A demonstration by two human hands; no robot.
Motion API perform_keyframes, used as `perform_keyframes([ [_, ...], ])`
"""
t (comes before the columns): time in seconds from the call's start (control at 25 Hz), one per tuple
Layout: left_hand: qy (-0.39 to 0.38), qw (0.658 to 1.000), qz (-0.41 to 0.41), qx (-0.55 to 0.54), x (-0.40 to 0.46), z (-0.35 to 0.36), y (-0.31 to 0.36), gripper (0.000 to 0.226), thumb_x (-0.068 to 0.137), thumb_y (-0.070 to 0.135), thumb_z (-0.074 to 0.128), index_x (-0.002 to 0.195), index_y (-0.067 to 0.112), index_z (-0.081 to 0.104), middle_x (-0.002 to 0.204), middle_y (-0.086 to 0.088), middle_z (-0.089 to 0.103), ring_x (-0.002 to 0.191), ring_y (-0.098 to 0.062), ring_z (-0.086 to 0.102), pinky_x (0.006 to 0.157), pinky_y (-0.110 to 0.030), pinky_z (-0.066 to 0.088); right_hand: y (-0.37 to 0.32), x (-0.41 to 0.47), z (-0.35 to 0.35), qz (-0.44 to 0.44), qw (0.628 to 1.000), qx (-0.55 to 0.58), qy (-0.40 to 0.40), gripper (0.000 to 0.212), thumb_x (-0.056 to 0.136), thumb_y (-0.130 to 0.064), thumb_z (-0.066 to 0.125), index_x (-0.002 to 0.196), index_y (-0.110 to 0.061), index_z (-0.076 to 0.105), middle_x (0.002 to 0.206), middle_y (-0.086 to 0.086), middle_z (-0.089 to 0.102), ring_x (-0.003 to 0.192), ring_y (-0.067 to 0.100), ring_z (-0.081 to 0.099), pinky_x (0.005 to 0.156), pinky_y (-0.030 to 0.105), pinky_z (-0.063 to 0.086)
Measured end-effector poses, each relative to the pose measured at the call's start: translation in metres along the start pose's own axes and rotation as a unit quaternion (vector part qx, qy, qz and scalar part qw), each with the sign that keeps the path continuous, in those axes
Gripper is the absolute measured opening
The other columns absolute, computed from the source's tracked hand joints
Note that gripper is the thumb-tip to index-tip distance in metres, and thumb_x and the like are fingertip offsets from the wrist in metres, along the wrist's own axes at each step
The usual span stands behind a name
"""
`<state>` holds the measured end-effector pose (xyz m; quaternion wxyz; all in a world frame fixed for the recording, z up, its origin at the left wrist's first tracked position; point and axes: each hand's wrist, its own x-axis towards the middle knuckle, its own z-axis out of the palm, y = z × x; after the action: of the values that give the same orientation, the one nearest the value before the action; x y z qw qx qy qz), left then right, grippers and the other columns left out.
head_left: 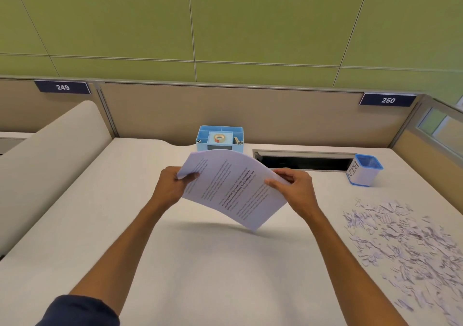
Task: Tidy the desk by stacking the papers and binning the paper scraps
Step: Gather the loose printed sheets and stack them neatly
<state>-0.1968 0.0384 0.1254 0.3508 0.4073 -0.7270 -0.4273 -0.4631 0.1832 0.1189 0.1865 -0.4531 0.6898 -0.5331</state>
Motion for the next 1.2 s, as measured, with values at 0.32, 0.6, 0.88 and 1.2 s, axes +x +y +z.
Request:
perform_keyframes([
  [0.32, -0.068, 0.994, 0.031, 0.081, 0.020, -0.004, 0.035, 0.015, 0.094, 0.027, 0.063, 0.083, 0.029, 0.072, 0.083, 0.005, 0.071, 0.076, -0.019, 0.066, 0.063, -0.032, 0.052, -0.042, 0.027, 0.001, -0.037, 0.979, -0.140, -0.144, 0.027, 0.084, -0.036, 0.070, 0.108, -0.026, 0.072, 0.100, -0.007, 0.072, 0.086, 0.013, 0.068, 0.073, 0.030, 0.056],
  [0.6, -0.091, 0.977, 0.086, 0.174, 0.033, -0.002, 0.071, 0.005, 0.082, 0.036, 0.073, 0.081, 0.035, 0.069, 0.087, 0.008, 0.068, 0.073, -0.015, 0.061, 0.058, -0.029, 0.046, -0.046, 0.028, 0.011, -0.019, 0.983, -0.036, -0.178, 0.019, 0.090, -0.030, 0.065, 0.099, -0.015, 0.073, 0.091, 0.000, 0.074, 0.078, 0.018, 0.069, 0.068, 0.027, 0.055],
  [0.88, 0.009, 0.997, -0.031, -0.067, 0.031, 0.000, 0.037, 0.114, 0.053, 0.062, 0.086, 0.147, 0.020, 0.036, 0.122, 0.003, 0.066, 0.113, -0.015, 0.060, 0.103, -0.040, 0.045, -0.017, 0.017, -0.007, 0.054, 0.967, 0.217, -0.119, 0.026, 0.085, -0.015, 0.070, 0.106, 0.000, 0.070, 0.102, 0.014, 0.074, 0.089, 0.030, 0.072, 0.074, 0.040, 0.060],
  [1.2, -0.031, 0.965, -0.101, -0.242, -0.008, 0.052, 0.005, 0.021, 0.090, 0.019, 0.068, 0.105, 0.005, 0.072, 0.099, -0.011, 0.076, 0.092, -0.034, 0.072, 0.082, -0.046, 0.059, 0.007, -0.006, 0.028, 0.088, 0.963, 0.255, -0.015, 0.017, 0.085, -0.016, 0.071, 0.095, -0.002, 0.073, 0.087, 0.008, 0.076, 0.077, 0.024, 0.073, 0.066, 0.033, 0.058],
])
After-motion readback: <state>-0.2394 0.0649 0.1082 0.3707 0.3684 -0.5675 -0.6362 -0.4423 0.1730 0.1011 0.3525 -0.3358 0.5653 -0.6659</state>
